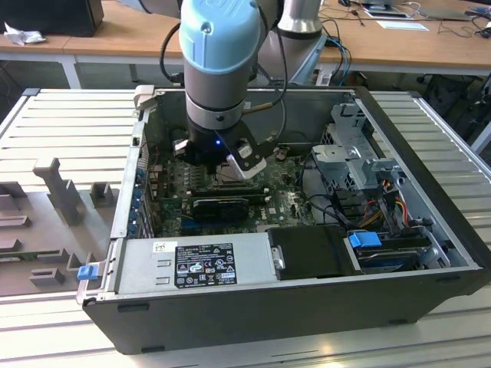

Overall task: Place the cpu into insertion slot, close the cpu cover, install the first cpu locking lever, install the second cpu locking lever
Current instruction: 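Install the second cpu locking lever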

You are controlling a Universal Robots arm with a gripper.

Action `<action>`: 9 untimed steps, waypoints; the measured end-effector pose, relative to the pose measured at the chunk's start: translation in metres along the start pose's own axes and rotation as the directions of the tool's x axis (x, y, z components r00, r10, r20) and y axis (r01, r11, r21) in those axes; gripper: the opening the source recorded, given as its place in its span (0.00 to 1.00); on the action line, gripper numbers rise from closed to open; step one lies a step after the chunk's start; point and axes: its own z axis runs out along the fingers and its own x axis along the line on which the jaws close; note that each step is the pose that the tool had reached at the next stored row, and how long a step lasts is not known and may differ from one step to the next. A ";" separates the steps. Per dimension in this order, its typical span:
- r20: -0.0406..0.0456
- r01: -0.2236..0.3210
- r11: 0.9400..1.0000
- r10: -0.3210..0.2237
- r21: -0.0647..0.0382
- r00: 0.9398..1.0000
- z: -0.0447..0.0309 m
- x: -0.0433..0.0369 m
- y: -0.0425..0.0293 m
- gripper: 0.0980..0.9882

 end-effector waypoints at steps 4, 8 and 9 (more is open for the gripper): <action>-0.013 -0.005 1.000 0.005 -0.002 1.000 -0.0005 -0.0257 -0.0024 0.01; -0.024 -0.008 1.000 0.008 -0.003 1.000 -0.0082 -0.0340 -0.0009 0.01; -0.026 -0.009 1.000 0.009 -0.003 1.000 -0.0085 -0.0346 -0.0017 0.01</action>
